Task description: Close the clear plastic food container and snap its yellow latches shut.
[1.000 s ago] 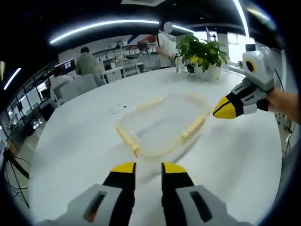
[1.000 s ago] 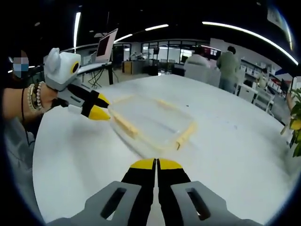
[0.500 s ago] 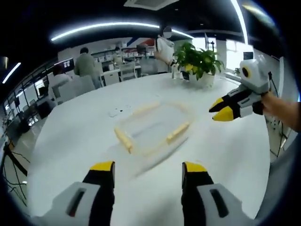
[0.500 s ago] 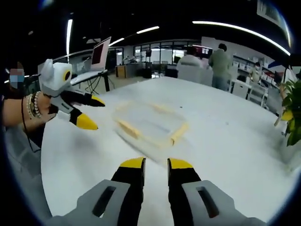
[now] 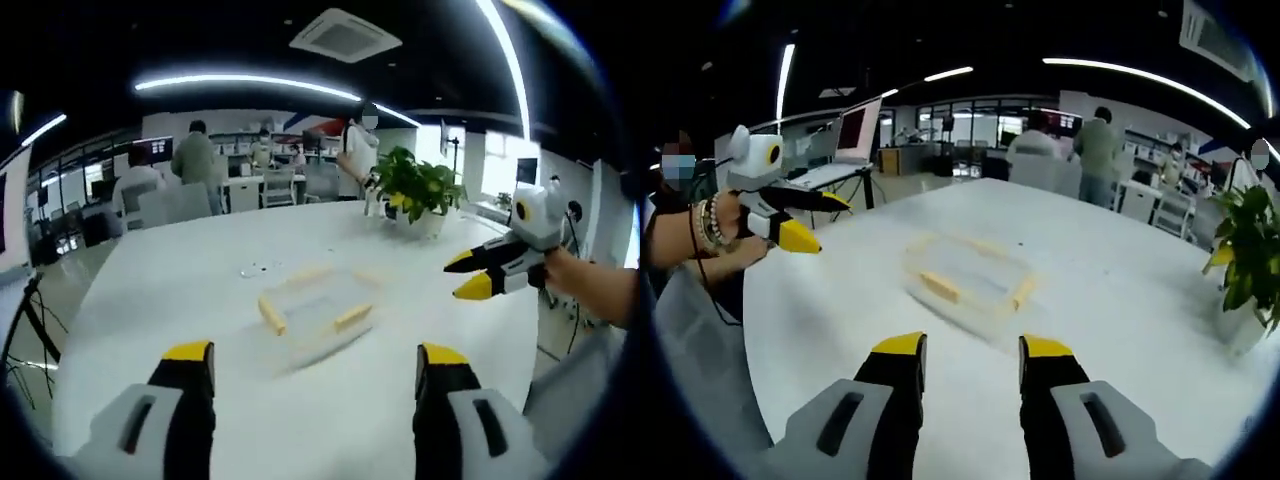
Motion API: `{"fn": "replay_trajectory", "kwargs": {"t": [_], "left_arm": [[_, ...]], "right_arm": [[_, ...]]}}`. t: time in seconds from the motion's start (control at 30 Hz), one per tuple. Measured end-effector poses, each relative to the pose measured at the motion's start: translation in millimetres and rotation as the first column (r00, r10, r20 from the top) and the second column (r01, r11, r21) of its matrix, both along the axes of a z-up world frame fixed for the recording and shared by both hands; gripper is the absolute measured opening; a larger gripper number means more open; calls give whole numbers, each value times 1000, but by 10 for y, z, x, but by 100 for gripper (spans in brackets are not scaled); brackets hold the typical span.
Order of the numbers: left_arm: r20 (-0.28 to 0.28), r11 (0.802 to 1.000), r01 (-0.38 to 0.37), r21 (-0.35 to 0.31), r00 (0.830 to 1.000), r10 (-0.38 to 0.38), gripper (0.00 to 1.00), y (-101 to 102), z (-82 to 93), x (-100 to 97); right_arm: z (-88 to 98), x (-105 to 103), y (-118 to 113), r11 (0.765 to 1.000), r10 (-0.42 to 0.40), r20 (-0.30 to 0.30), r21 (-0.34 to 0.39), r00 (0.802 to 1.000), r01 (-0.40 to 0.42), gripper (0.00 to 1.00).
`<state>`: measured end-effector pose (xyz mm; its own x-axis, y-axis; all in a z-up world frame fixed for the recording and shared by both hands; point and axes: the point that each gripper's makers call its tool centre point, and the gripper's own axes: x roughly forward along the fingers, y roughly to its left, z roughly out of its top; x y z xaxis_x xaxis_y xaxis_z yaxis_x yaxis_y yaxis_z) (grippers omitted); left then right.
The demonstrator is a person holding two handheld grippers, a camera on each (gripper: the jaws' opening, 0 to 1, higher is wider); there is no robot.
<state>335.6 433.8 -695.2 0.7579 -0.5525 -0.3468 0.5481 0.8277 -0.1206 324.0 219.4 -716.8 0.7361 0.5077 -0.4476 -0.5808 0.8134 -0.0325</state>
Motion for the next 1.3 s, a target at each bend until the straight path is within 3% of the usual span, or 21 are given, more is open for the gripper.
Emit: {"fn": "replay_trajectory", "kwargs": {"t": [0.13, 0.23, 0.4, 0.5, 0.83, 0.97, 1.1, 1.3], "left_arm": [[22, 999, -36, -9, 999, 36, 85, 222, 51, -230], [6, 996, -86, -14, 996, 86, 87, 414, 9, -376], [4, 991, -121, -52, 993, 121, 88, 571, 47, -604], [7, 993, -110, -48, 994, 110, 88, 581, 73, -748], [61, 995, -92, -22, 994, 93, 89, 650, 191, -1169], [73, 995, -94, 11, 993, 93, 90, 699, 168, -1314], [74, 993, -107, 43, 992, 104, 91, 770, 103, -1396], [65, 992, -127, 26, 990, 125, 94, 807, 13, -1497]], "right_arm": [[1, -170, -26, 1000, -4, -12, 3, 1000, 4, 50], [44, -311, -61, 1000, -13, -2, 4, 1000, 13, 51], [134, -482, -72, 998, -41, 7, 48, 999, 40, 54], [192, -592, -49, 993, -46, -2, 105, 999, 46, 55], [279, -955, -139, 995, -56, 33, 79, 998, 53, 65], [310, -1085, -186, 995, -71, 46, 78, 996, 67, 75], [272, -1196, -215, 993, -84, 38, 90, 996, 80, 82], [105, -1334, -248, 994, -90, 11, 57, 996, 89, 89]]}}
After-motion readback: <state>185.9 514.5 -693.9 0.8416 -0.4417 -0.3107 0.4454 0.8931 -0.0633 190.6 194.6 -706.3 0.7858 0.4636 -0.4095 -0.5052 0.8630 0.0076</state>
